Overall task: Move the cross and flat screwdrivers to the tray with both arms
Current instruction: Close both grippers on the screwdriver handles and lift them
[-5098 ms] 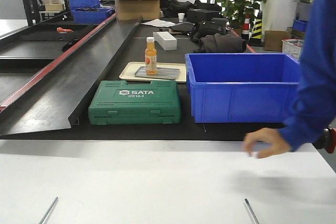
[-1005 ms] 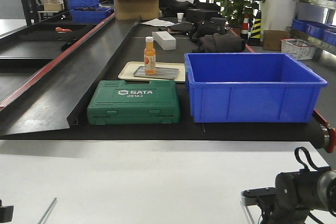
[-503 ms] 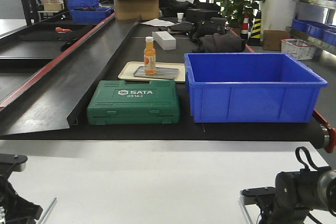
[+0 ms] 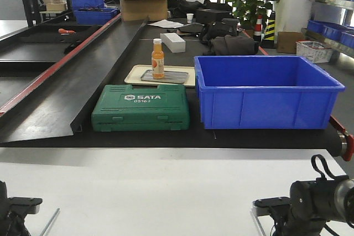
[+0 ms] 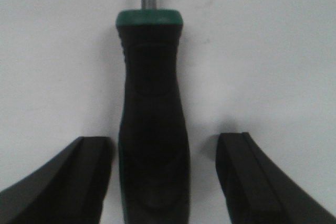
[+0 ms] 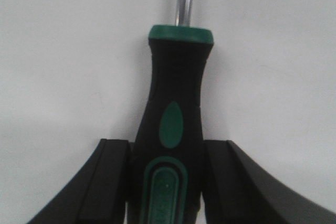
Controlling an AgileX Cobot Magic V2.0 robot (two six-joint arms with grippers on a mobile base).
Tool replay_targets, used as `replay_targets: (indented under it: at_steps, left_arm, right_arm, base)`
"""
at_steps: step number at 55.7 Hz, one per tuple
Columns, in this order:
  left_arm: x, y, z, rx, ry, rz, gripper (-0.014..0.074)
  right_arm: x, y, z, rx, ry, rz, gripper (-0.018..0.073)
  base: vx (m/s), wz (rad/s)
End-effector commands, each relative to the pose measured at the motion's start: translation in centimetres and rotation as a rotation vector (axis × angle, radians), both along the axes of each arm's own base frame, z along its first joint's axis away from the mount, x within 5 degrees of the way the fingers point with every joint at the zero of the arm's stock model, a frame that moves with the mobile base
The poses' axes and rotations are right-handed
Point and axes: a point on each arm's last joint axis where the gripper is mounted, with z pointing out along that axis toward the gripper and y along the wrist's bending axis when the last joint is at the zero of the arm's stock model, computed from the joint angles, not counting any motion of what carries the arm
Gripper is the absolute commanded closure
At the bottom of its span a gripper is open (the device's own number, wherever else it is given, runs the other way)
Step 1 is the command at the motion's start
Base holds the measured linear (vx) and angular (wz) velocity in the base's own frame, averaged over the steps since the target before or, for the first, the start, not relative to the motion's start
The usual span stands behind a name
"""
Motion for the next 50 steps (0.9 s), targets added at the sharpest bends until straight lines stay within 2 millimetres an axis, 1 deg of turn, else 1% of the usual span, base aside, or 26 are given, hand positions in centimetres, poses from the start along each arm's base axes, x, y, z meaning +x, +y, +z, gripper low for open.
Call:
replay_targets:
  at_steps: [1, 2, 3, 4, 8, 9, 15, 21, 25, 28, 33, 36, 37, 40, 42, 46, 47, 48, 50]
  left_arm:
    - [0.9, 0.0, 2.0, -0.006, -0.092, 0.025, 0.0169]
    - [0.9, 0.0, 2.0, -0.006, -0.089, 0.025, 0.0194]
    - [0.8, 0.0, 1.6, -0.004, -0.068, 0.02, 0.0385]
    - [0.8, 0.0, 1.6, -0.003, -0.065, 0.019, 0.044]
    - [0.7, 0.1, 1.6, 0.003, -0.056, 0.012, 0.0586]
    - [0.7, 0.1, 1.6, 0.005, -0.055, 0.01, 0.0605]
    - [0.5, 0.1, 1.7, 0.004, -0.039, 0.009, 0.0603]
    - [0.5, 0.0, 2.7, 0.002, -0.062, 0.016, 0.0601]
    - [0.4, 0.1, 4.5, 0.002, -0.126, 0.029, 0.0599]
    - [0.3, 0.1, 6.6, 0.0, -0.198, 0.04, 0.0599]
    - [-0.2, 0.1, 10.1, 0.001, -0.312, 0.042, 0.0599]
    - [-0.8, 0.0, 12.4, 0.001, -0.39, 0.043, 0.0599]
    - [-1.1, 0.0, 13.4, 0.001, -0.421, 0.044, 0.0599]
    - [-1.8, 0.0, 15.5, 0.001, -0.488, 0.044, 0.0599]
    - [-2.7, 0.0, 17.5, 0.0, -0.554, 0.045, 0.0599]
    - [-4.0, 0.0, 20.1, -0.005, -0.643, 0.049, 0.0599]
    - [-4.5, -0.1, 21.0, -0.009, -0.674, 0.051, 0.0599]
    - [-4.9, -0.1, 21.6, -0.013, -0.696, 0.052, 0.0599]
    - [-5.9, -0.2, 22.9, -0.021, -0.757, 0.059, 0.0599]
  right_arm:
    - [0.4, 0.3, 1.0, 0.03, -0.051, -0.01, 0.0567]
    - [0.4, 0.3, 1.0, 0.03, -0.051, -0.01, 0.0567]
    - [0.4, 0.3, 1.0, 0.03, -0.051, -0.01, 0.0567]
    - [0.4, 0.3, 1.0, 0.03, -0.052, -0.011, 0.0567]
    - [0.4, 0.3, 1.0, 0.03, -0.052, -0.011, 0.0567]
    - [0.4, 0.3, 1.0, 0.03, -0.052, -0.011, 0.0567]
    - [0.4, 0.3, 1.0, 0.03, -0.052, -0.01, 0.0567]
    - [0.4, 0.3, 1.3, 0.031, -0.061, -0.009, 0.0567]
    - [0.4, 0.3, 2.1, 0.035, -0.083, -0.009, 0.0567]
    - [0.4, 0.3, 3.0, 0.038, -0.107, -0.009, 0.0567]
    - [0.4, 0.2, 5.4, 0.049, -0.185, -0.009, 0.0567]
    - [0.2, 0.2, 7.4, 0.058, -0.252, -0.007, 0.0567]
    - [0.1, 0.2, 8.0, 0.061, -0.268, -0.007, 0.0567]
    - [-0.3, 0.1, 10.1, 0.07, -0.333, -0.004, 0.0567]
    - [-0.6, 0.1, 11.3, 0.076, -0.379, -0.005, 0.0567]
    - [-1.7, -0.1, 14.5, 0.092, -0.484, -0.006, 0.0567]
    - [-2.0, -0.1, 15.1, 0.096, -0.511, -0.006, 0.0567]
    - [-2.5, -0.2, 16.2, 0.101, -0.546, -0.007, 0.0567]
    - [-3.3, -0.3, 17.3, 0.106, -0.594, -0.004, 0.0567]
  base:
    - [0.0, 0.0]
    - [0.0, 0.0]
    - [0.0, 0.0]
    - [0.0, 0.0]
    - [0.0, 0.0]
    - [0.0, 0.0]
    - [0.0, 0.0]
    - [0.0, 0.0]
    - [0.0, 0.0]
    - [0.0, 0.0]
    - [0.0, 0.0]
    - [0.0, 0.0]
    - [0.0, 0.0]
    - [0.0, 0.0]
    - [0.0, 0.0]
    - [0.0, 0.0]
    - [0.0, 0.0]
    - [0.0, 0.0]
    - [0.0, 0.0]
